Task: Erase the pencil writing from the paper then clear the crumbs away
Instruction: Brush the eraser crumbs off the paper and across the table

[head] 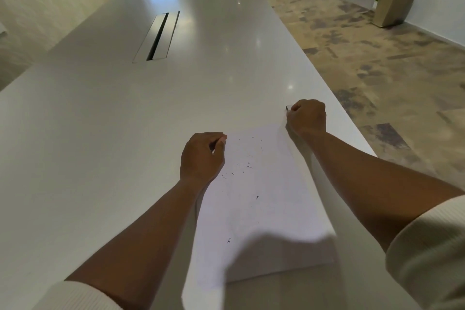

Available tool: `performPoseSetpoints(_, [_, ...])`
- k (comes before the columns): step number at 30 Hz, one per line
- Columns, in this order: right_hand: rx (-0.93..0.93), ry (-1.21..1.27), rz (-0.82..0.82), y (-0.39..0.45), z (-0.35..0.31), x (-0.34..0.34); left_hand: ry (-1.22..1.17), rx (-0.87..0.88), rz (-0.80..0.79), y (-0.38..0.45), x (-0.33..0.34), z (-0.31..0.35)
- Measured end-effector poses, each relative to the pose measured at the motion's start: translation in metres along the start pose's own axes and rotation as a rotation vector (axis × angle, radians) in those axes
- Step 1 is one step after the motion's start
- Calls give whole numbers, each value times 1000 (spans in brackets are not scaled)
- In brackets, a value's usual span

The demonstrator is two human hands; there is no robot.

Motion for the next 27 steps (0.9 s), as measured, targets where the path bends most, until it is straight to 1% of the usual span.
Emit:
performPoseSetpoints(3, [28, 40, 17, -2, 2, 0, 6, -3, 7, 0, 1, -1])
performPoseSetpoints(5, [30, 63, 59, -5, 0, -2, -35, -50, -5, -1, 4, -7])
performPoseSetpoints(7, [-71, 34, 102, -11, -10, -2, -113, -111, -35, -1, 7, -13])
performPoseSetpoints(9, [-238, 62, 82, -24, -24, 3, -159, -131, -59, 0, 8, -13])
performPoseSetpoints(11, [-424, 104, -45, -41, -35, 15, -157, -114, -85, 0, 9, -11])
performPoseSetpoints(13, [-598, 103, -220, -58, -42, 33, -126, -94, -103, 1, 9, -10])
performPoseSetpoints(15, [-631, 74, -420, -72, -40, 48, -92, -79, -115, 1, 9, -9])
performPoseSetpoints(17, [-658, -20, -579, -84, -36, 59, -71, -65, -119, 0, 9, -8])
performPoseSetpoints(19, [-730, -133, -665, -97, -34, 59, -53, -51, -117, 0, 10, -7])
performPoseSetpoints(21, [-787, -151, -738, -110, -35, 56, -41, -49, -113, 1, 11, -8])
performPoseSetpoints(22, [-774, -96, -788, -116, -37, 54, -38, -52, -113, 1, 12, -8])
performPoseSetpoints(23, [-713, 22, -842, -119, -38, 52, -38, -57, -113, 1, 13, -8])
performPoseSetpoints(24, [-596, 226, -869, -121, -40, 48, -39, -63, -113, 1, 13, -9])
performPoseSetpoints(25, [-449, 480, -847, -118, -43, 44, -36, -65, -113, 1, 14, -9])
performPoseSetpoints(26, [-355, 671, -775, -114, -44, 41, -28, -64, -115, 1, 14, -9])
performPoseSetpoints(27, [-324, 753, -668, -109, -45, 37, -19, -63, -118, 1, 14, -9])
Point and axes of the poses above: each hand's wrist, its own y-axis towards the middle knuckle, its own x-axis out of the palm, z = x × y, the point moved 5 cm from there along y, towards the middle knuckle, and after that the axes turned 7 degrees about y, right-handed, at the moved point
